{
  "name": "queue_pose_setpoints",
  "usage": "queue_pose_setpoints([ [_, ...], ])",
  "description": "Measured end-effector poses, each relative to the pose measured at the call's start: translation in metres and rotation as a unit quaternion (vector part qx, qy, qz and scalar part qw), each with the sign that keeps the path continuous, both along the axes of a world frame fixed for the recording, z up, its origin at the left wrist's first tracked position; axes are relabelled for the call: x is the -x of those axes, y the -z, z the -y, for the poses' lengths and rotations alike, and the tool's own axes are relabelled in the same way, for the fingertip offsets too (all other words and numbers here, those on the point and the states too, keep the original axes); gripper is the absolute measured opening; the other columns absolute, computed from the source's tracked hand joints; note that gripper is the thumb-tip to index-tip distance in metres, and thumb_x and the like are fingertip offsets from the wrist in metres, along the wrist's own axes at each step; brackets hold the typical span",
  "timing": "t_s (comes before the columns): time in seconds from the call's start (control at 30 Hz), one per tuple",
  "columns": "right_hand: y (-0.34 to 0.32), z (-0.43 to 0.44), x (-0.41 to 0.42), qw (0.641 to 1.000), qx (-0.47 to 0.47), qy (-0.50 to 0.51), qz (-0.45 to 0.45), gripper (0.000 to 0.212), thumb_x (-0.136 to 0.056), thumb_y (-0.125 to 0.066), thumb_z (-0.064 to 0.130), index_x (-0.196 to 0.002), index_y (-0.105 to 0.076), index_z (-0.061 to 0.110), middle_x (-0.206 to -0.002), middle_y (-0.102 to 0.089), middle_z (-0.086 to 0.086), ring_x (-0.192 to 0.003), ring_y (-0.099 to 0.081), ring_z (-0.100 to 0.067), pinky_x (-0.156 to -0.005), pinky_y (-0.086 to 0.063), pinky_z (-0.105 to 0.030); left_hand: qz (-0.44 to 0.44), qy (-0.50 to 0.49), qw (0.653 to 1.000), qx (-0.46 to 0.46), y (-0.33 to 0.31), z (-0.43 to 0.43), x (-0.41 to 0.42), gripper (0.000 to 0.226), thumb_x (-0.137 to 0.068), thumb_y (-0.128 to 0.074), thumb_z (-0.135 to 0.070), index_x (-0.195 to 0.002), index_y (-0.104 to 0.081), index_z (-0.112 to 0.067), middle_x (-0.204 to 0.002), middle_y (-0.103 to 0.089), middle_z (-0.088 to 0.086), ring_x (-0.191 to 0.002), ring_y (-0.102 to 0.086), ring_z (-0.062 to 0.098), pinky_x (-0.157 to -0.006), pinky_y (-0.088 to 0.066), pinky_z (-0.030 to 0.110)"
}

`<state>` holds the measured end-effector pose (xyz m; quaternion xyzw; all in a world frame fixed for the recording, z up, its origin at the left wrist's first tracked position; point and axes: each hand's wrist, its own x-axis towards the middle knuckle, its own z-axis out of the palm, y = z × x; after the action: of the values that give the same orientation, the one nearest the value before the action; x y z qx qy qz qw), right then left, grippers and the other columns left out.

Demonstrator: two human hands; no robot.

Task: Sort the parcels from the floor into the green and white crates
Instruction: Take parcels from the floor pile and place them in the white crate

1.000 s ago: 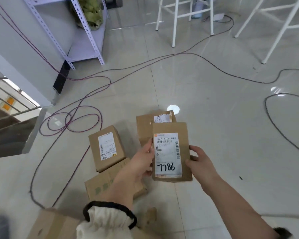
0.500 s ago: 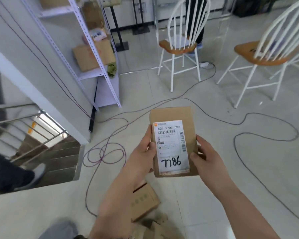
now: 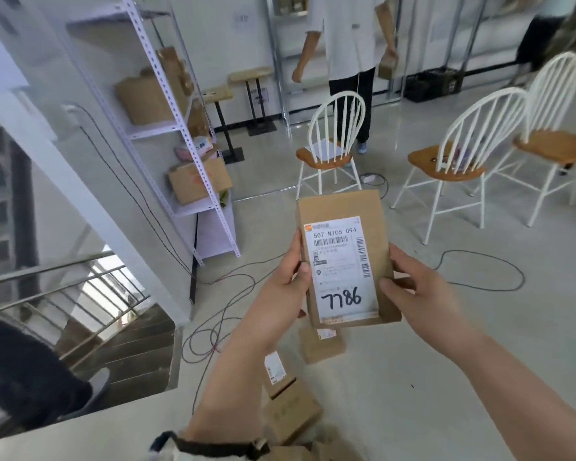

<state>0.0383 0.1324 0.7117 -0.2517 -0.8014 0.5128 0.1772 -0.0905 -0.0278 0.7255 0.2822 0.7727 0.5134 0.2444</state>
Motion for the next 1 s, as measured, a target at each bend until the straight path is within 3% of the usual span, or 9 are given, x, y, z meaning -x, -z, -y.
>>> queue_pose_setpoints([
  [0.13, -0.017, 0.001, -0.017, 1.000, -0.014, 0.005, -0.018, 0.055, -0.093, -0.051, 0.013, -0.133, -0.041, 0.050, -0.107, -0.059, 0.035, -0.091, -0.059, 0.006, -0.066, -0.044, -0.009, -0.017, 0.018, 1.000, -0.014, -0.014, 0.000, -0.010, 0.049, -0.082, -0.034, -0.068, -0.122, -0.010, -0.082, -0.115, -0.055, -0.042, -0.112, -0.055, 0.001, -0.066, -0.047, 0.022],
  [0.27, -0.029, -0.007, -0.044, 0.999, -0.013, 0.034, -0.036, 0.054, -0.093, -0.051, 0.015, -0.138, -0.041, 0.043, -0.118, -0.058, 0.023, -0.096, -0.059, 0.001, -0.073, -0.045, -0.017, -0.024, 0.032, 0.999, -0.016, -0.023, -0.015, -0.023, 0.049, -0.098, -0.038, -0.048, -0.119, -0.012, -0.083, -0.129, -0.054, -0.029, -0.115, -0.054, 0.005, -0.067, -0.047, 0.023],
  [0.43, -0.032, -0.026, -0.102, 0.993, -0.032, 0.100, -0.048, 0.052, -0.093, -0.053, 0.016, -0.135, -0.042, 0.044, -0.109, -0.058, 0.030, -0.087, -0.057, 0.015, -0.063, -0.043, -0.001, -0.041, 0.090, 0.995, -0.019, -0.030, -0.056, -0.063, 0.052, -0.099, -0.039, -0.044, -0.109, -0.014, -0.088, -0.125, -0.056, -0.026, -0.107, -0.056, 0.004, -0.067, -0.048, 0.025],
  [0.57, -0.035, -0.051, -0.175, 0.983, -0.048, 0.169, -0.045, 0.051, -0.092, -0.053, 0.013, -0.135, -0.045, 0.039, -0.108, -0.059, 0.025, -0.089, -0.061, 0.002, -0.072, -0.047, -0.015, -0.032, 0.163, 0.986, -0.034, -0.031, -0.104, -0.119, 0.051, -0.099, -0.040, -0.043, -0.117, -0.015, -0.084, -0.123, -0.058, -0.025, -0.103, -0.058, 0.001, -0.067, -0.047, 0.025],
  [0.63, -0.039, -0.061, -0.222, 0.979, -0.053, 0.195, -0.036, 0.054, -0.093, -0.051, 0.010, -0.126, -0.047, 0.052, -0.107, -0.062, 0.027, -0.089, -0.062, -0.001, -0.072, -0.047, -0.014, -0.022, 0.208, 0.977, -0.037, -0.031, -0.130, -0.157, 0.050, -0.099, -0.041, -0.044, -0.120, -0.017, -0.082, -0.121, -0.059, -0.025, -0.101, -0.058, -0.003, -0.068, -0.046, 0.024],
  [0.73, -0.046, -0.070, -0.302, 0.960, -0.068, 0.268, -0.032, 0.066, -0.092, -0.049, 0.005, -0.097, -0.046, 0.071, -0.096, -0.060, 0.041, -0.082, -0.062, 0.003, -0.062, -0.045, -0.003, -0.012, 0.297, 0.954, -0.036, -0.031, -0.173, -0.223, 0.050, -0.099, -0.041, -0.043, -0.124, -0.018, -0.079, -0.121, -0.059, -0.024, -0.090, -0.059, -0.012, -0.068, -0.046, 0.023],
  [0.8, -0.048, -0.073, -0.356, 0.941, -0.080, 0.329, -0.026, 0.067, -0.092, -0.050, 0.005, -0.094, -0.044, 0.071, -0.092, -0.057, 0.047, -0.080, -0.060, 0.011, -0.059, -0.042, 0.000, -0.005, 0.357, 0.933, -0.047, -0.030, -0.202, -0.272, 0.049, -0.099, -0.041, -0.043, -0.127, -0.018, -0.076, -0.122, -0.058, -0.024, -0.089, -0.058, -0.013, -0.067, -0.045, 0.023],
  [0.9, -0.045, -0.067, -0.437, 0.898, -0.077, 0.432, -0.017, 0.053, -0.093, -0.051, 0.009, -0.120, -0.049, 0.055, -0.093, -0.056, 0.047, -0.079, -0.057, 0.016, -0.055, -0.040, 0.001, 0.006, 0.452, 0.890, -0.059, -0.032, -0.237, -0.350, 0.050, -0.099, -0.041, -0.044, -0.121, -0.016, -0.081, -0.121, -0.057, -0.029, -0.105, -0.055, -0.007, -0.068, -0.045, 0.024],
  [1.0, -0.049, -0.044, -0.506, 0.842, -0.061, 0.536, -0.019, 0.052, -0.093, -0.052, 0.010, -0.137, -0.044, 0.037, -0.108, -0.054, 0.039, -0.083, -0.061, 0.008, -0.059, -0.044, -0.004, 0.014, 0.546, 0.834, -0.071, -0.036, -0.260, -0.428, 0.053, -0.099, -0.042, -0.041, -0.108, -0.018, -0.088, -0.109, -0.060, -0.036, -0.098, -0.058, -0.011, -0.065, -0.045, 0.022],
])
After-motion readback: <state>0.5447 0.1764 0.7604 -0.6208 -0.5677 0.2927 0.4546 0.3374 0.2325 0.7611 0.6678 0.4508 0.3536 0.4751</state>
